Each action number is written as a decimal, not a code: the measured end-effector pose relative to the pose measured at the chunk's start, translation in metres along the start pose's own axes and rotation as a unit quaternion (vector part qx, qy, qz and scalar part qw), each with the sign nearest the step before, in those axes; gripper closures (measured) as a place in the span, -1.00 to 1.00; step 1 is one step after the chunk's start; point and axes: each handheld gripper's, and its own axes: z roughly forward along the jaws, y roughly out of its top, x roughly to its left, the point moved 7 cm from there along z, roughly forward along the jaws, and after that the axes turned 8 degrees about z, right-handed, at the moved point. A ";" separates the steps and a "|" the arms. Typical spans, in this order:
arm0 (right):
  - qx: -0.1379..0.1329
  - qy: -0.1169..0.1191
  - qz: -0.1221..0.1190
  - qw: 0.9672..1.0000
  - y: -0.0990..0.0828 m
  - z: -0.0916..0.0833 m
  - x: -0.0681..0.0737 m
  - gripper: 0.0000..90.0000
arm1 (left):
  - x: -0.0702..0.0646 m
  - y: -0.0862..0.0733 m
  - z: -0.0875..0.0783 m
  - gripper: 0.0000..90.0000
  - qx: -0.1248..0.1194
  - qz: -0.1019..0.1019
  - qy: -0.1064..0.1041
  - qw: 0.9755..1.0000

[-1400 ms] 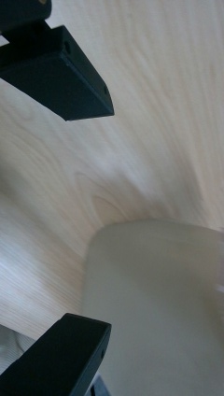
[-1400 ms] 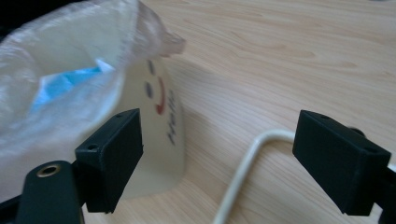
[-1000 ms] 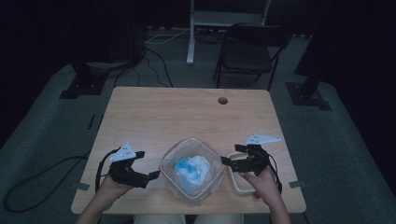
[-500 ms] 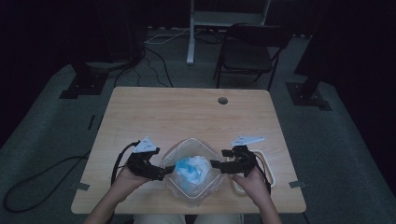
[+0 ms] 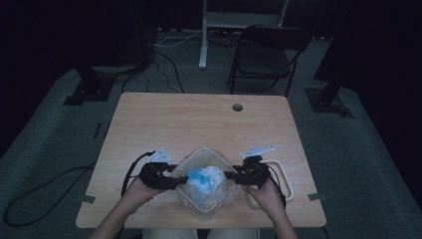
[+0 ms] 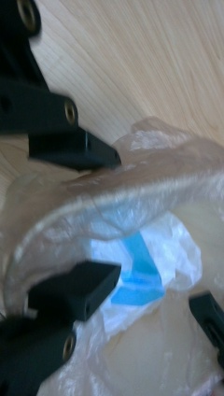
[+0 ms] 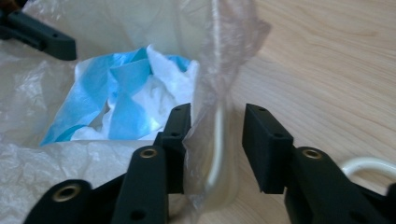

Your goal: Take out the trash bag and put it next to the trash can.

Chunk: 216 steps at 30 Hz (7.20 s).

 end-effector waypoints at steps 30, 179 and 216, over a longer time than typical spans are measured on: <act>-0.107 -0.011 -0.070 0.992 0.045 -0.035 0.031 0.97 | -0.011 0.041 -0.038 0.88 -0.077 0.064 0.063 0.993; -0.122 -0.088 0.089 0.985 0.061 -0.014 -0.110 -0.64 | 0.018 -0.147 -0.017 -0.99 0.001 -0.052 0.086 0.995; -0.144 -0.120 0.139 0.972 -0.023 -0.066 -0.142 -0.69 | 0.017 -0.149 -0.017 -0.99 0.006 -0.052 0.083 0.995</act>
